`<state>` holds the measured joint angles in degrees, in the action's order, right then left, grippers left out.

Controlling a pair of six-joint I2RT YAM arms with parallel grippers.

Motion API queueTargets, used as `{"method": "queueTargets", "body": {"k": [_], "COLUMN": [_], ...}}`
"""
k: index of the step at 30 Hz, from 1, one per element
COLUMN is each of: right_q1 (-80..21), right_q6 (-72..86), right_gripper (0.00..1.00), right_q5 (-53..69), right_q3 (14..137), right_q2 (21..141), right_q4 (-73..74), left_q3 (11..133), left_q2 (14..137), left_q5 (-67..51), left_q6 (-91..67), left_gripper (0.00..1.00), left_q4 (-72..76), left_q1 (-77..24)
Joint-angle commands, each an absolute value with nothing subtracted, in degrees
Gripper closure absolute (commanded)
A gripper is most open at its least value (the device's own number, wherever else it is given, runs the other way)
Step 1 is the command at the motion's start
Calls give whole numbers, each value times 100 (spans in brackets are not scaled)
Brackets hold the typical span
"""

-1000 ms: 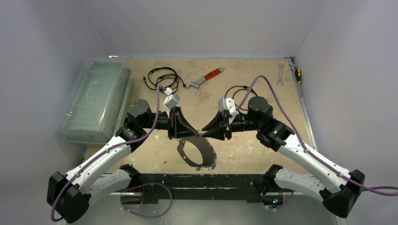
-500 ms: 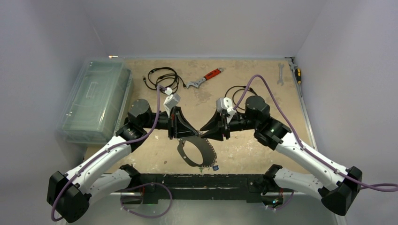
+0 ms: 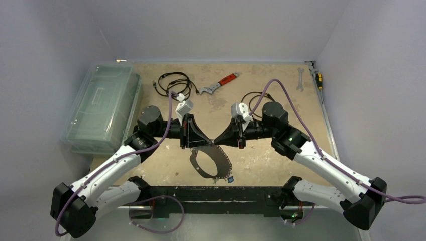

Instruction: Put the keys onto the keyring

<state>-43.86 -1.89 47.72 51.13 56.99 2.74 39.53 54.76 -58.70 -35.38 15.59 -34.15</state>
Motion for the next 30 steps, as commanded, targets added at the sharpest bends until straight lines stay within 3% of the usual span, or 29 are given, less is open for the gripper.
{"method": "queueTargets", "body": {"k": [1,17,30], "right_q1": [-4403,-4403,-4408], "right_q6": [-167,-479,-474], "right_gripper": [100,100,99], "right_q5": [4763,4504,3524], "right_q3": [5257,5852,5657], "right_q2": [5763,5926,5712], "right_q4": [156,1179,894], "left_q3": [4143,4466,4032], "left_q2": [5517,5775,5761], "left_q5": [-5821,-5469,-5496], "left_q6": [-3411,-1932,-2809], "left_gripper": [100,100,100], "left_q4": [1617,-182,436], "left_q1": [-3430,-3432,-3433]}}
